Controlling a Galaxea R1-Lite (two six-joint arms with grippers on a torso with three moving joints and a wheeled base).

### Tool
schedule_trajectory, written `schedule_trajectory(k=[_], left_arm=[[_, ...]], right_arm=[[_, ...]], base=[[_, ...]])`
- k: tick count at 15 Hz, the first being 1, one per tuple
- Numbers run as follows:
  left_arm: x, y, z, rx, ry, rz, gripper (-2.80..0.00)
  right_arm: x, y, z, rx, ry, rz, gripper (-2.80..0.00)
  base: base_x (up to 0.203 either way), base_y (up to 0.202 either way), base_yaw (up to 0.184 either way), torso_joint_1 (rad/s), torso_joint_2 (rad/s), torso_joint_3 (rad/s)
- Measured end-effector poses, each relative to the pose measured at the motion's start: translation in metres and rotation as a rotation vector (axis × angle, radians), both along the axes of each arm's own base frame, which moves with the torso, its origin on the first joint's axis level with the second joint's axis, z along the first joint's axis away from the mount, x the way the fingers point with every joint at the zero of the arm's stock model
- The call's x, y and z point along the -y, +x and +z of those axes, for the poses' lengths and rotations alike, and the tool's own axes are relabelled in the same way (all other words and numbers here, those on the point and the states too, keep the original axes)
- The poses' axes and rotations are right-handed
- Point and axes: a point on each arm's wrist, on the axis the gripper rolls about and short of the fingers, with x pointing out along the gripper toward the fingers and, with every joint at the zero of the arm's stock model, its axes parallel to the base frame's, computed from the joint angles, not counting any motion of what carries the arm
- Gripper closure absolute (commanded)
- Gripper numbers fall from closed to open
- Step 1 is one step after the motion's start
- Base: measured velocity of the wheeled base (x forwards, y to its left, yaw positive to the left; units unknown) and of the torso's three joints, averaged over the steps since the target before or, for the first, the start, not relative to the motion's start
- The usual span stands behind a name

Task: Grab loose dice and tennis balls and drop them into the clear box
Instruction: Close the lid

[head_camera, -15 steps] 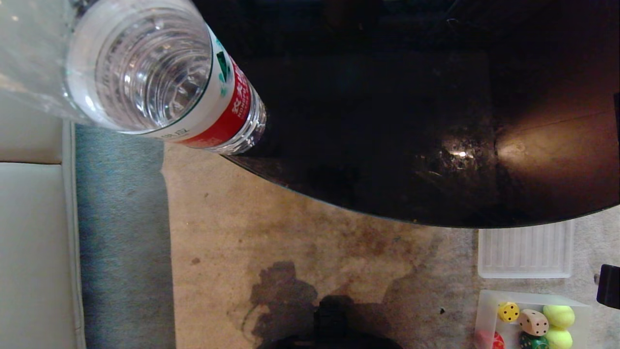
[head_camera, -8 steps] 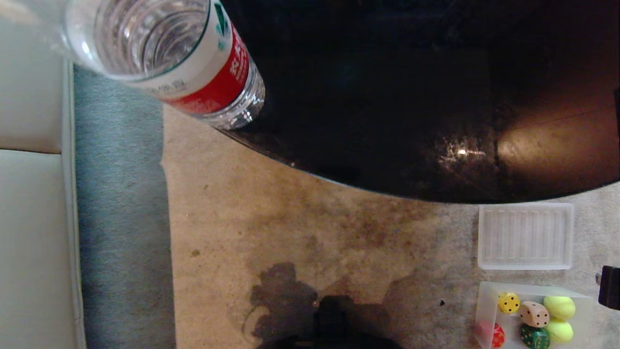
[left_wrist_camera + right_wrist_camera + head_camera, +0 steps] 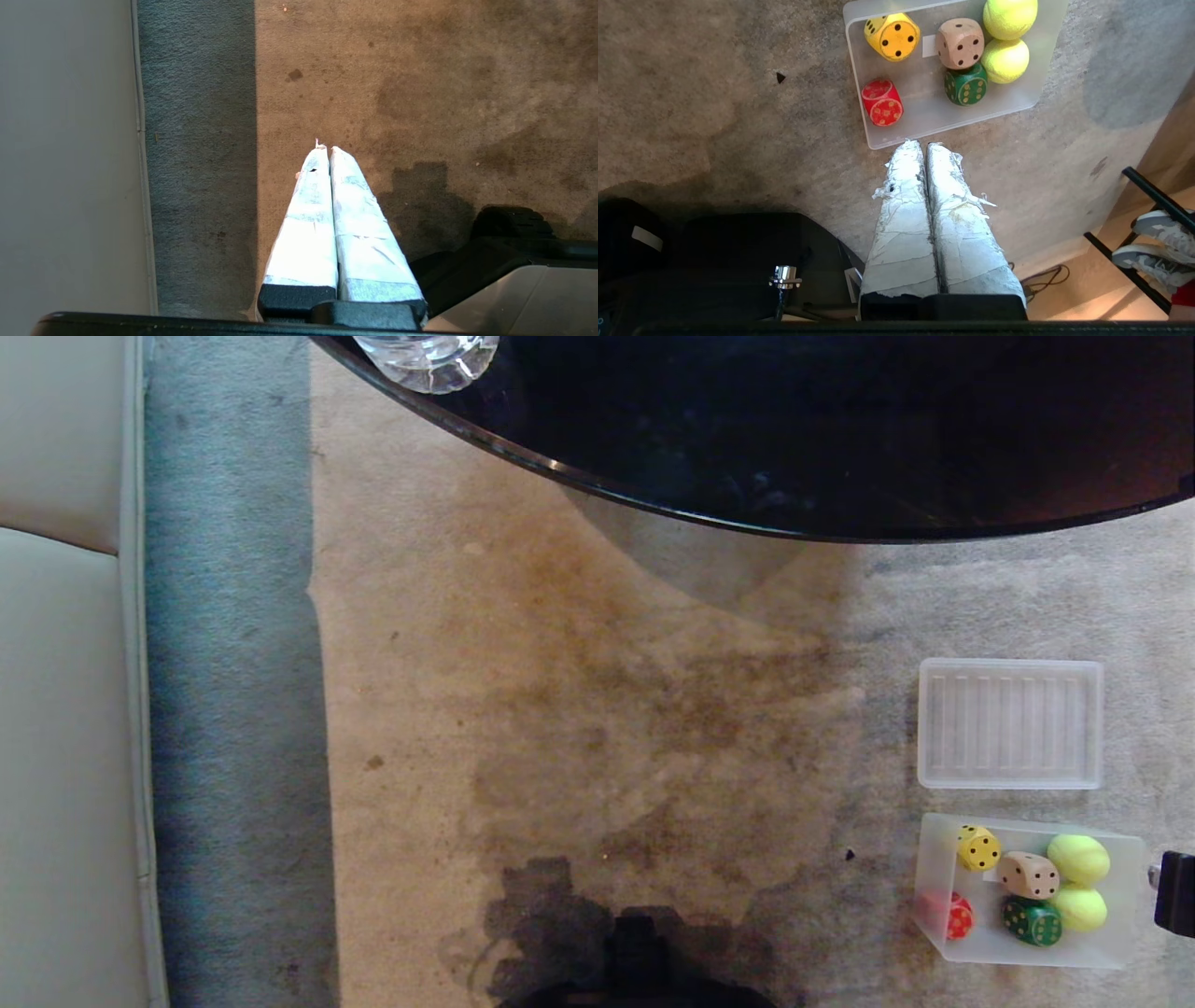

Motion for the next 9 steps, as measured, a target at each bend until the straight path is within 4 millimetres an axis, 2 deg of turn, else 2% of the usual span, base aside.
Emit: schedule_trajectory(k=[6, 9], left_arm=[[0.000, 0.000, 0.000, 0.000, -0.001, 0.000, 0.00], [0.000, 0.000, 0.000, 0.000, -0.001, 0.000, 0.00]], right_arm=[[0.001, 0.005, 0.004, 0.010, 0.001, 0.003, 0.00], [0.004, 0.024, 0.012, 0.032, -0.002, 0.001, 0.00]], base=[[0.000, 0.000, 0.000, 0.000, 0.00, 0.000], [0.000, 0.000, 0.000, 0.000, 0.00, 0.000]])
